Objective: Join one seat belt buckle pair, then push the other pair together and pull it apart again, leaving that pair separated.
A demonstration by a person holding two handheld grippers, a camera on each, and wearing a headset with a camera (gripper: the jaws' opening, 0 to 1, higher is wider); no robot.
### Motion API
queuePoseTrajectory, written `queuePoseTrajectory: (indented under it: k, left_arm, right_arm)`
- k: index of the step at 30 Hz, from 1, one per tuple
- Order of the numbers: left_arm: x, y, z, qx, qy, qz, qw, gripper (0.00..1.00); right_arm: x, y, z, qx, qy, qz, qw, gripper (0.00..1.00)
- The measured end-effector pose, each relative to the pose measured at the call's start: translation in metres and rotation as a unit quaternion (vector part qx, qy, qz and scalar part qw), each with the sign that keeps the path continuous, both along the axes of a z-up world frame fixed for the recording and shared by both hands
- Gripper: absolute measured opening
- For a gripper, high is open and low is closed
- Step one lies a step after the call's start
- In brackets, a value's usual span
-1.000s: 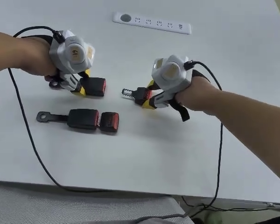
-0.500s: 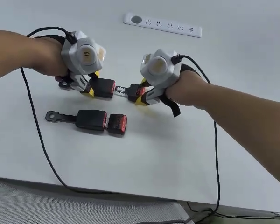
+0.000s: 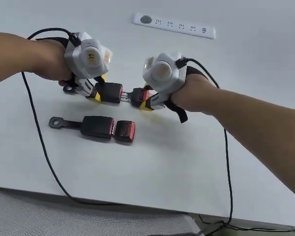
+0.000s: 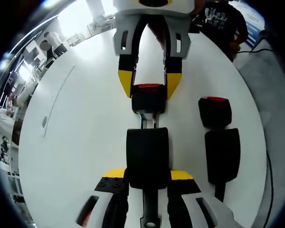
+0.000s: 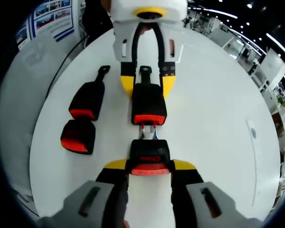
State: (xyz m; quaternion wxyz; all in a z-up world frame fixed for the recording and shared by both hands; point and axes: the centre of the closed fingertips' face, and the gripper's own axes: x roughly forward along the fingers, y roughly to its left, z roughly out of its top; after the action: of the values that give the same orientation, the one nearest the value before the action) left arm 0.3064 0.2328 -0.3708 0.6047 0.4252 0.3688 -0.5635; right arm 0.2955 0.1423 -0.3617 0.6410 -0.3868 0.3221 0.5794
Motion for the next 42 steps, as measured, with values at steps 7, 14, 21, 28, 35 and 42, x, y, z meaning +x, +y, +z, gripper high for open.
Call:
queuePoseTrajectory:
  k: [7,14,21,28,35,42]
  left_arm:
    - [-0.001,0.0,0.0,-0.014,-0.002,-0.008,0.9999,0.3]
    - [0.0,0.001,0.001,-0.04,-0.003,0.001,0.9992,0.3]
    - [0.0,-0.001,0.0,-0.03,0.0,-0.009,0.9995,0.3]
    - [0.001,-0.001,-0.001,-0.024,0.007,-0.011,0.9996,0.31]
    - [0.001,-0.001,-0.001,-0.021,0.007,-0.007,0.9997,0.31]
    - [0.001,-0.002,-0.001,-0.015,0.013,-0.007,0.9998,0.31]
  right_arm:
    - [0.002,0.003,-0.002,0.011,0.005,0.011,0.9999,0.33]
    - [0.004,0.01,-0.002,0.018,0.008,0.01,0.9997,0.32]
    - [0.005,0.022,-0.002,0.025,0.009,0.014,0.9996,0.32]
    - [0.005,0.023,-0.002,0.014,0.012,0.011,0.9998,0.32]
    - [0.005,0.022,-0.002,0.011,0.01,0.011,0.9998,0.32]
    - [0.006,0.013,-0.002,0.001,0.009,0.009,0.9999,0.33]
